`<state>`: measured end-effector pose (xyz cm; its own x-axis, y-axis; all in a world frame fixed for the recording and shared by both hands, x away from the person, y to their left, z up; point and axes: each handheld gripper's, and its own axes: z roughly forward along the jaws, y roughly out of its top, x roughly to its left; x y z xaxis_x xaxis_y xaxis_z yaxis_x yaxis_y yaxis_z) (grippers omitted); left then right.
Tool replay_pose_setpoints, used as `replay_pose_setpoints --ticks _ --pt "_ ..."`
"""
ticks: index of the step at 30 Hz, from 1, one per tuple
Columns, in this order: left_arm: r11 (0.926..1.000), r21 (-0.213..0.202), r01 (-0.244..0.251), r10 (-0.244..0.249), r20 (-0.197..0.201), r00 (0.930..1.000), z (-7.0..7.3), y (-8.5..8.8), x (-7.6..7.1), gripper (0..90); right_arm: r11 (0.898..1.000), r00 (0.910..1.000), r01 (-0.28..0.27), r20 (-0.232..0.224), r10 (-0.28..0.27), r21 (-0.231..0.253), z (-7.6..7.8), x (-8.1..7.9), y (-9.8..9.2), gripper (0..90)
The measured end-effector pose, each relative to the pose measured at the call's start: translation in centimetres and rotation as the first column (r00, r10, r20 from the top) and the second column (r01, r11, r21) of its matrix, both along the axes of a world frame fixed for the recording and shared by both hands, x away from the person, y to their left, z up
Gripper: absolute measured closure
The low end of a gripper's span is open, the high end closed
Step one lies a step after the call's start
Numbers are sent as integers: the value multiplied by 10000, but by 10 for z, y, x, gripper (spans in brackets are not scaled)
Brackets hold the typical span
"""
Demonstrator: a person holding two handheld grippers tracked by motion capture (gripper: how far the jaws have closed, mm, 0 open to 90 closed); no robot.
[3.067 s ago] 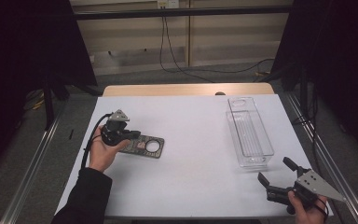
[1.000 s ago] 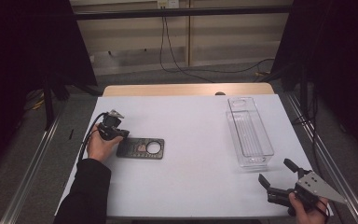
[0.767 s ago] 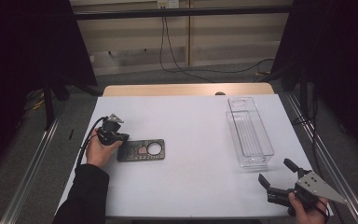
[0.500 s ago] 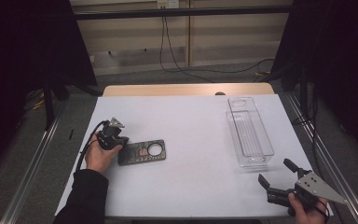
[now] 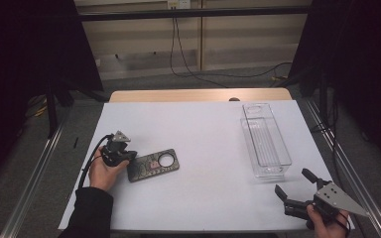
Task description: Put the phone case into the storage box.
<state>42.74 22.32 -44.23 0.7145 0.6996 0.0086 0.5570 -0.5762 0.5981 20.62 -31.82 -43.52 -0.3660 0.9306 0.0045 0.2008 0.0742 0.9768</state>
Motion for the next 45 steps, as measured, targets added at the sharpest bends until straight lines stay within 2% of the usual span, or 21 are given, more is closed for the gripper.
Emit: replay_pose_setpoints --ticks 4,6,11,20,27,37,45 --pt "9999 75 118 -118 43 9999 1 1 -6 900 10000 10000 28 32 -28 17 0 0 0 0" --pt "9999 -104 92 -92 -5 10000 1 2 -10 900 10000 10000 65 18 -65 17 0 0 0 0" --pt "9997 -69 216 -216 -19 9998 1 4 -19 900 9999 9999 118 21 -118 42 0 -1 0 0" --pt "9991 -392 157 -162 -132 9998 1 11 -31 900 9998 9998 203 78 -204 54 0 -1 -1 0" --pt "9994 -307 183 -186 -95 9998 2 15 -41 900 9997 9996 254 83 -255 61 0 -1 -1 0" --pt "9988 -448 213 -218 -116 9997 2 16 -55 900 9997 9996 256 76 -256 53 0 0 -2 0" --pt "9990 -295 325 -328 -112 9994 4 12 -67 900 9997 9996 257 108 -258 51 0 1 -2 0"
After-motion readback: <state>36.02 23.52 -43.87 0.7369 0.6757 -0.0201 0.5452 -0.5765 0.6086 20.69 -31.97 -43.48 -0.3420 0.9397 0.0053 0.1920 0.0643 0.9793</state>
